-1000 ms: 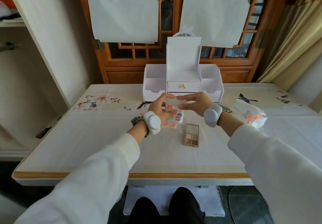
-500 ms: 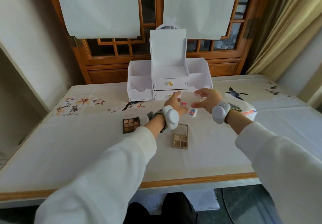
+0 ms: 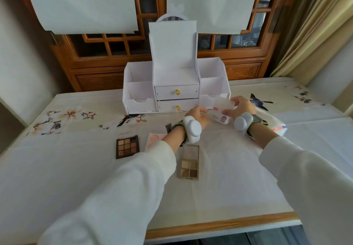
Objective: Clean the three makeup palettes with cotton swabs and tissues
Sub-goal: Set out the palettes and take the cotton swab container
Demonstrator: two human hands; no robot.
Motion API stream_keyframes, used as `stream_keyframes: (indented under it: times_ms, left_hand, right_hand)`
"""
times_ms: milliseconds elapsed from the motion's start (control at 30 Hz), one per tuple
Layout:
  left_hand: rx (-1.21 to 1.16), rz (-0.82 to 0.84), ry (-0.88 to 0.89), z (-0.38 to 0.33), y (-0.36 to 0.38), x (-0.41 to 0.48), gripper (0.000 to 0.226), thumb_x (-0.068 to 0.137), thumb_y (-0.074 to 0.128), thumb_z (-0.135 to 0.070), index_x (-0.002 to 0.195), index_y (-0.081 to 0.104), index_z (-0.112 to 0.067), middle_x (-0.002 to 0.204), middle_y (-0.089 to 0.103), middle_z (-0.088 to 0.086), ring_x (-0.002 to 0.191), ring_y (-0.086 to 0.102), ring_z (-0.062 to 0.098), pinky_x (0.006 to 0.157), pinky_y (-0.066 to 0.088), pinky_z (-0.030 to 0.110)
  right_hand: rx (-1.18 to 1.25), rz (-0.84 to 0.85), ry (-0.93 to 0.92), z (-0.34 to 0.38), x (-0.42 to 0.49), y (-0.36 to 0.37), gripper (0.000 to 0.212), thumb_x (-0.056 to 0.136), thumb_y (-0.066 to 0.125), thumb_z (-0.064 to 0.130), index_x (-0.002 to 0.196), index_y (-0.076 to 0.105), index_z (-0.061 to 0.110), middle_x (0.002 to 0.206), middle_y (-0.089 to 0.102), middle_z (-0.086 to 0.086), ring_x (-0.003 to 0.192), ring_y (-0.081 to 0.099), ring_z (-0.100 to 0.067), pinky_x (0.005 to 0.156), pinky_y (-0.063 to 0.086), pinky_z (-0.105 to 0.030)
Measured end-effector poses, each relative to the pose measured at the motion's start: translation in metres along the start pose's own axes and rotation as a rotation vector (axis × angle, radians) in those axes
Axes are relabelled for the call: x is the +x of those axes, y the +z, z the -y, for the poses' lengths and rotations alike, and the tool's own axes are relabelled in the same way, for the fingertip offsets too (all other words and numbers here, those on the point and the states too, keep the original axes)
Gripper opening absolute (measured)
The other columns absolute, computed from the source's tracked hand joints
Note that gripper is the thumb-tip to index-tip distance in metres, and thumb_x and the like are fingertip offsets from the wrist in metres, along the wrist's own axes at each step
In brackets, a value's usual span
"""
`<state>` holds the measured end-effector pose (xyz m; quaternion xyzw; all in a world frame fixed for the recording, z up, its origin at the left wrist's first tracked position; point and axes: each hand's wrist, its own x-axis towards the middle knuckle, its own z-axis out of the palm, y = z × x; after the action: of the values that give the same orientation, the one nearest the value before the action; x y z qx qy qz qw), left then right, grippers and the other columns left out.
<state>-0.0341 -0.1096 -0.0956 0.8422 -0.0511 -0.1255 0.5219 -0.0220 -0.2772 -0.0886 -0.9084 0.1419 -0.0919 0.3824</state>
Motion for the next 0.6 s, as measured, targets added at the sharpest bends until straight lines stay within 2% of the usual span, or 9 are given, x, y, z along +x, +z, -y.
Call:
stream_keyframes:
  times_ms: [100,167,233,333,467,600]
  left_hand:
    - [0.011,0.001,-0.005,0.002,-0.001,0.001,0.040,0.087,0.056,-0.006,0.126,0.049,-0.009,0.120,0.059,0.015,0.108,0.059,0.032,0.087,0.049,0.037]
    - [0.025,0.008,-0.003,0.002,-0.001,0.000,0.039,0.087,0.055,-0.006,0.126,0.049,-0.009,0.120,0.059,0.015,0.108,0.059,0.033,0.085,0.050,0.037]
    - [0.047,0.010,0.017,0.002,-0.003,-0.001,0.037,0.087,0.053,-0.004,0.124,0.051,-0.010,0.114,0.061,0.013,0.099,0.060,0.030,0.078,0.050,0.034]
    - [0.058,-0.018,0.070,-0.002,-0.007,-0.005,0.033,0.087,0.048,-0.002,0.117,0.057,-0.013,0.094,0.059,0.007,0.081,0.057,0.023,0.059,0.044,0.023]
    - [0.054,-0.053,0.120,-0.013,-0.010,-0.019,0.026,0.087,0.053,-0.006,0.110,0.062,-0.015,0.091,0.057,0.004,0.069,0.056,0.019,0.051,0.039,0.019]
    - [-0.012,-0.038,0.166,-0.025,-0.013,-0.038,0.024,0.089,0.059,-0.014,0.113,0.064,-0.010,0.085,0.058,0.002,0.046,0.050,-0.002,0.044,0.035,0.009]
  right_hand:
    - [-0.002,0.020,0.008,-0.005,0.000,0.004,0.062,0.070,0.078,0.022,0.124,0.051,0.012,0.118,0.061,-0.010,0.107,0.054,-0.027,0.080,0.040,-0.029]
    - [0.022,0.024,0.001,-0.007,-0.001,0.005,0.066,0.070,0.078,0.021,0.128,0.047,0.014,0.120,0.060,-0.011,0.108,0.054,-0.028,0.081,0.041,-0.030]
    - [0.047,0.015,-0.007,-0.005,-0.005,0.005,0.078,0.070,0.078,0.021,0.136,0.036,0.018,0.126,0.056,-0.010,0.113,0.052,-0.029,0.087,0.043,-0.035]
    - [0.080,-0.049,-0.002,0.003,-0.011,-0.001,0.097,0.071,0.078,0.018,0.145,0.015,0.022,0.135,0.049,-0.010,0.120,0.048,-0.030,0.094,0.042,-0.040]
    - [0.136,-0.024,0.021,0.013,-0.030,-0.010,0.107,0.073,0.074,0.005,0.147,-0.003,0.018,0.132,0.054,-0.003,0.120,0.049,-0.026,0.088,0.043,-0.032]
    - [0.086,0.110,-0.061,0.024,-0.058,-0.008,0.113,0.075,0.070,0.001,0.143,-0.019,0.012,0.130,0.056,-0.001,0.122,0.047,-0.024,0.089,0.037,-0.026]
